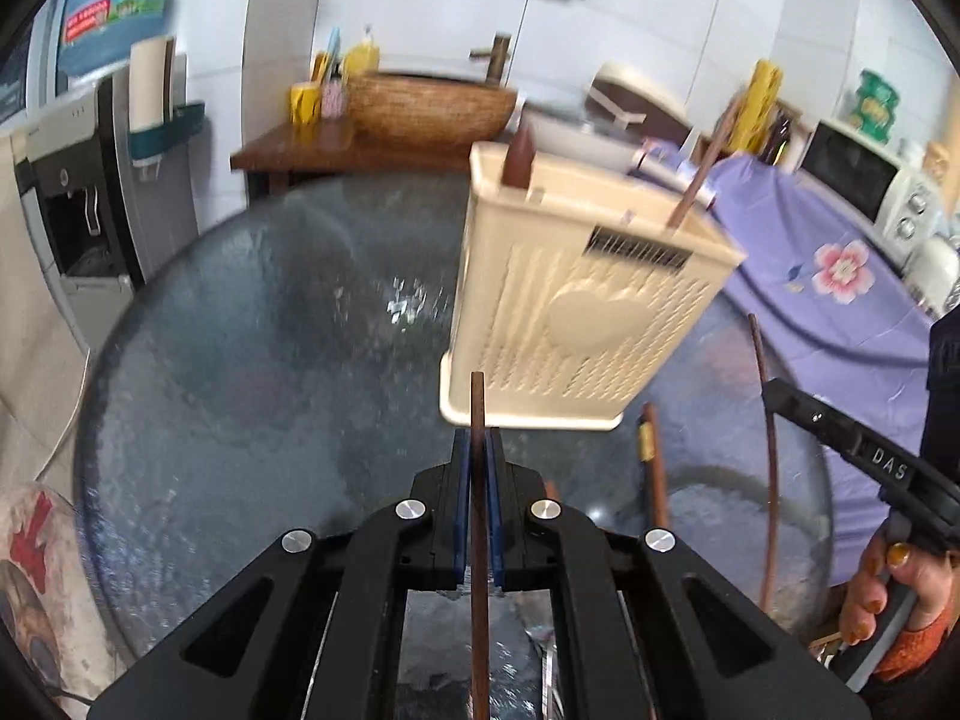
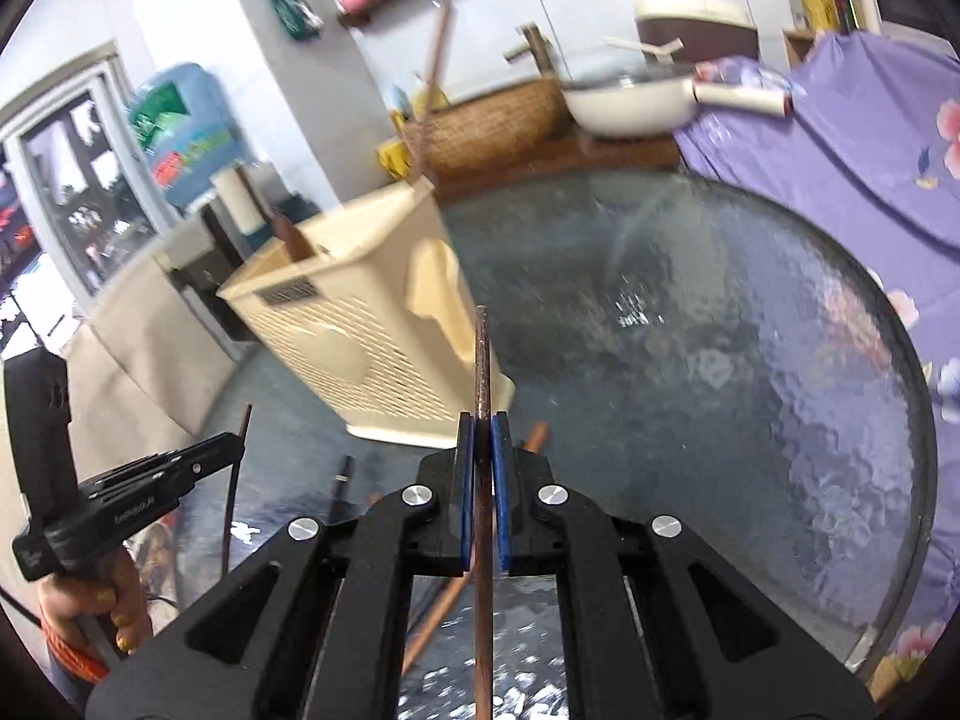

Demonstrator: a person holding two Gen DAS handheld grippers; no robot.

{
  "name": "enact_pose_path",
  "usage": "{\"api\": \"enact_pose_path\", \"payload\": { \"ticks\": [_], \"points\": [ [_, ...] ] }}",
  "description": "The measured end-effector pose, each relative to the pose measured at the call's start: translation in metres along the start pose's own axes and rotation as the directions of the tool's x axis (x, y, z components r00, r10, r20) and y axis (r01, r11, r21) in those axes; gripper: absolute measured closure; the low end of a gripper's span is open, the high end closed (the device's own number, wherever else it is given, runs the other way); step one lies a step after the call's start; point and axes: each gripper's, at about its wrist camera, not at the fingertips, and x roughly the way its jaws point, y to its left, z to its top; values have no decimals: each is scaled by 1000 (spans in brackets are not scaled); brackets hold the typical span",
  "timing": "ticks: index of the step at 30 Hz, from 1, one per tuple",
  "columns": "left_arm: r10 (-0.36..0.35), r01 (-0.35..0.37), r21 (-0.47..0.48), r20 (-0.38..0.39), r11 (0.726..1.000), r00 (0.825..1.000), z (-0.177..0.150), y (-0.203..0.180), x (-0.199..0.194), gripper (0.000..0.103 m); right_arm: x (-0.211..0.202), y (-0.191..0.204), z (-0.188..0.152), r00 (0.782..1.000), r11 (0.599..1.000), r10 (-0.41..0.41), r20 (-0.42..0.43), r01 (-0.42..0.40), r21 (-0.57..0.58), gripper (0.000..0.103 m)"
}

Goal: Organize utensils
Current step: 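Lift both chopsticks and lower them into the cream holder with both tools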

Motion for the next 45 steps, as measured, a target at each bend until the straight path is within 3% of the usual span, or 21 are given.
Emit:
{"api": "enact_pose_path", "payload": {
  "ticks": [7, 16, 31, 38, 45],
  "points": [
    [-44, 39, 48, 90, 998, 995, 5, -12, -48, 98, -51, 22, 0, 995, 996, 60, 84, -54, -69, 97],
    [-77, 61, 100, 163, 993, 984, 0, -20, -87, 98, -91, 44, -5, 989, 984, 95, 116, -76, -161, 97],
    [-87, 51, 153, 244, 987, 966, 16, -31, -120, 98, -117, 68, 11, 979, 968, 136, 153, -99, -230, 97],
    [-111, 73, 161, 246, 984, 963, 36, -35, -125, 98, -116, 79, 32, 978, 963, 145, 148, -105, -250, 97],
    [-123, 72, 181, 284, 981, 951, 81, -45, -141, 98, -120, 99, 71, 971, 955, 170, 168, -121, -270, 97]
  ]
}}
